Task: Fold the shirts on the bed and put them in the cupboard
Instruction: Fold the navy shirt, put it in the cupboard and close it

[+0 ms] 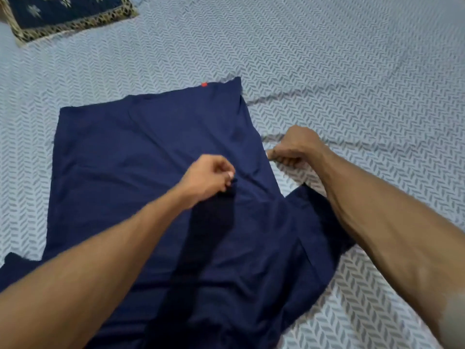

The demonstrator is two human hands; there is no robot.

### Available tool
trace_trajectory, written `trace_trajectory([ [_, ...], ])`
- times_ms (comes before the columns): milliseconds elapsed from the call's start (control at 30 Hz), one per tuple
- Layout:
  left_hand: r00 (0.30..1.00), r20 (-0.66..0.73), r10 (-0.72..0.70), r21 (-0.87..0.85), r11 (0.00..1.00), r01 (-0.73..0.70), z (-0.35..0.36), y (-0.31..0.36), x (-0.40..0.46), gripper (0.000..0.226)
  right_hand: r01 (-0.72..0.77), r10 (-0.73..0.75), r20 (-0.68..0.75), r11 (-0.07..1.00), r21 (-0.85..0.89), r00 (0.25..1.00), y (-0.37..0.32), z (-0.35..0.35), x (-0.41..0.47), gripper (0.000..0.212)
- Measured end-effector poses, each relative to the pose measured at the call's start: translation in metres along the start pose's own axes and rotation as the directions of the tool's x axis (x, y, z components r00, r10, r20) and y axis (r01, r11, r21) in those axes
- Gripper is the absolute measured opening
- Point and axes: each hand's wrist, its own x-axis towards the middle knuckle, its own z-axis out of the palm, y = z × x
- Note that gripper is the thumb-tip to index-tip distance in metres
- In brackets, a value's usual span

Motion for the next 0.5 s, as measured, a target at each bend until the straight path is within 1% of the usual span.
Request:
trace_trajectory([
  [67, 0.987, -0.136, 0.085, 0.157, 0.986, -0.063, -0.015, 0.017, 0.047, 0.012, -0.066, 0.049, 0.160, 0.993, 0.102, 0.986, 0.000, -0.002, 0.014, 0.034],
  [133, 0.964, -0.211, 0.162, 0.293, 0.951, -0.096, -0.024, 0.041, 0.092, 0.011, -0.154, 0.106, 0.293, 0.977, 0.145, 0.950, -0.002, -0.006, 0.024, 0.027],
  [200, 0.943, -0.246, 0.222, 0.358, 0.925, -0.124, -0.027, 0.065, 0.140, 0.022, -0.246, 0.167, 0.426, 0.959, 0.138, 0.889, -0.005, -0.009, 0.036, 0.030],
  [267, 0.933, -0.248, 0.259, 0.431, 0.892, -0.133, -0.029, 0.080, 0.176, 0.037, -0.277, 0.190, 0.508, 0.956, 0.100, 0.840, -0.006, -0.010, 0.042, 0.038],
  [300, 0.936, -0.240, 0.258, 0.468, 0.875, -0.121, -0.029, 0.087, 0.191, 0.046, -0.289, 0.201, 0.539, 0.954, 0.083, 0.818, -0.007, -0.011, 0.043, 0.038],
  [333, 0.948, -0.229, 0.221, 0.498, 0.863, -0.081, -0.030, 0.092, 0.205, 0.055, -0.304, 0.210, 0.565, 0.950, 0.076, 0.798, -0.006, -0.011, 0.046, 0.036],
  [367, 0.959, -0.223, 0.175, 0.530, 0.848, -0.032, -0.032, 0.096, 0.215, 0.059, -0.309, 0.209, 0.578, 0.948, 0.078, 0.789, -0.006, -0.011, 0.047, 0.034],
  [400, 0.965, -0.226, 0.131, 0.560, 0.828, 0.018, -0.034, 0.099, 0.222, 0.055, -0.311, 0.207, 0.580, 0.946, 0.086, 0.788, -0.005, -0.010, 0.047, 0.033],
  [500, 0.966, -0.255, 0.037, 0.603, 0.787, 0.129, -0.044, 0.111, 0.233, 0.034, -0.307, 0.202, 0.550, 0.946, 0.106, 0.810, -0.004, -0.010, 0.049, 0.034],
])
